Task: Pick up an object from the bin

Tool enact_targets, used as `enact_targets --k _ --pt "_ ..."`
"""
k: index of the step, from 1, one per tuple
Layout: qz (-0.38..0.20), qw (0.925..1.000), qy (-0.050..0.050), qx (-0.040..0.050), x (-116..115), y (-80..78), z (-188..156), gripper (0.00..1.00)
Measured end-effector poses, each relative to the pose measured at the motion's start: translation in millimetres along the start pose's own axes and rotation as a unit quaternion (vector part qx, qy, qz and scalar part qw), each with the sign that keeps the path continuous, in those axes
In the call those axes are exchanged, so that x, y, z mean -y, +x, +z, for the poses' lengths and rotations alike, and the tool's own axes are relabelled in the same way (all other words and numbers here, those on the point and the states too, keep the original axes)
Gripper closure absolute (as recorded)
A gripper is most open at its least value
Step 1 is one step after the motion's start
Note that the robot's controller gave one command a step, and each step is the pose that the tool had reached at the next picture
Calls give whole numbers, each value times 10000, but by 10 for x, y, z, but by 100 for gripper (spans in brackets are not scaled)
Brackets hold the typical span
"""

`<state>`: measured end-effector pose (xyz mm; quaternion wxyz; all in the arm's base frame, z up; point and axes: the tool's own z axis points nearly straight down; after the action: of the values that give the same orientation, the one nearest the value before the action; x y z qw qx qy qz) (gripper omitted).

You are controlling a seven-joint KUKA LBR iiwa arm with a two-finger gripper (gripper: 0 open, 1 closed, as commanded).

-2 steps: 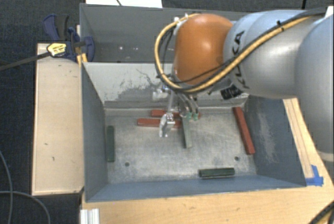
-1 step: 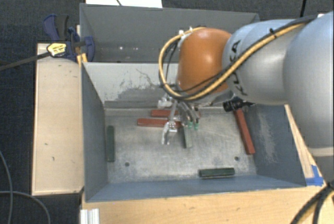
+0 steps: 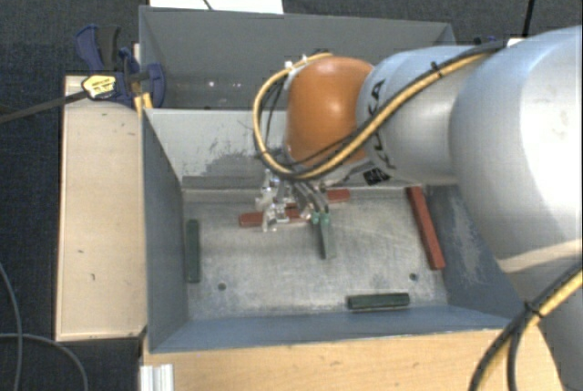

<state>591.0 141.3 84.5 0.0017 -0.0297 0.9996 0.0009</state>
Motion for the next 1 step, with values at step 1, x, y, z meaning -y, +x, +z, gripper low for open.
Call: enact_targets --k 1 --pt "8 10000 1 1 0 -1 -1 0"
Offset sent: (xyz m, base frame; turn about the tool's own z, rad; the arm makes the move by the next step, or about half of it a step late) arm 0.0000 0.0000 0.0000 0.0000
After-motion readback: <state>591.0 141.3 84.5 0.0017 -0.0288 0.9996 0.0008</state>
